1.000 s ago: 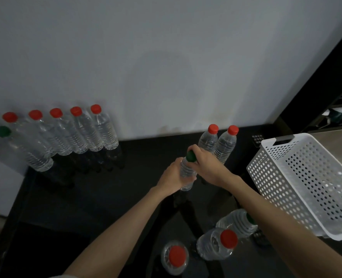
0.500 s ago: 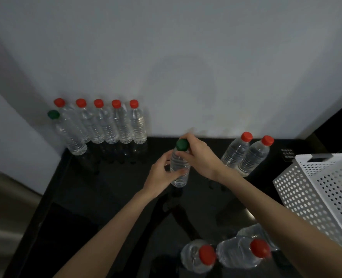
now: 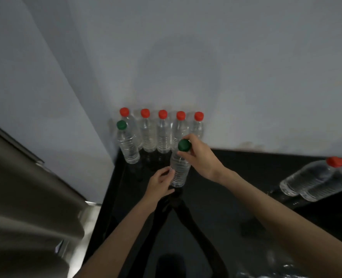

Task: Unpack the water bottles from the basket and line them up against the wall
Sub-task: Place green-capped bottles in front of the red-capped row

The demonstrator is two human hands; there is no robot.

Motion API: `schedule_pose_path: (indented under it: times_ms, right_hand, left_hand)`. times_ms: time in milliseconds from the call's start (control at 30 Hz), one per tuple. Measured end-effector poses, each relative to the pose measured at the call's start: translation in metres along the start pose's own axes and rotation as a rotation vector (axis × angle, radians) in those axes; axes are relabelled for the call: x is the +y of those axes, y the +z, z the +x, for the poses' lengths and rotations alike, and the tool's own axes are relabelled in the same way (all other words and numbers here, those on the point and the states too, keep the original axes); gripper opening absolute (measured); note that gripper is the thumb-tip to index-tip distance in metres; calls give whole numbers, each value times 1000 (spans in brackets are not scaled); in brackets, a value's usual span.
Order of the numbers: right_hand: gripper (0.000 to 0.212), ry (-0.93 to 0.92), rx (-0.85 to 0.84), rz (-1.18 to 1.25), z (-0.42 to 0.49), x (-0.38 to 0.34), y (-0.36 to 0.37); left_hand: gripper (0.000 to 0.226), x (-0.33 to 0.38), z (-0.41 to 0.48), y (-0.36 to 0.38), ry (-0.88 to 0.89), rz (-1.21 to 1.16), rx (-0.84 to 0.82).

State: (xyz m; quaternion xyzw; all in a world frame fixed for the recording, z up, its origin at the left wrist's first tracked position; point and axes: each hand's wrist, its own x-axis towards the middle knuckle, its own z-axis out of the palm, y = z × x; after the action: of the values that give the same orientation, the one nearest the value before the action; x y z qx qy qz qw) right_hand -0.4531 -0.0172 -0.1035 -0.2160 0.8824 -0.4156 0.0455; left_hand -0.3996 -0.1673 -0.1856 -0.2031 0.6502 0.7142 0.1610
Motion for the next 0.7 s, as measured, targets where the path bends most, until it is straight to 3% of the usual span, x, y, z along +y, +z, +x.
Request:
schedule_pose_path:
  times_ms: [100,233,500,700]
  right_hand:
    - [21,-24,-12,-14,29,-8,27]
    - [23,-6,1,-15,63,-15,57]
    - [24,68,4,-17,113,-12,96]
    - [22,105,26,6,141,-7,108]
  left_hand:
    - [30,14,16,-30,-212,-355,22]
    - [45,15,40,-65,-363,-525,-25]
    - [45,11,77,-94,-348,-749,-26]
    - [56,12,103,-107,-329,-701,-33]
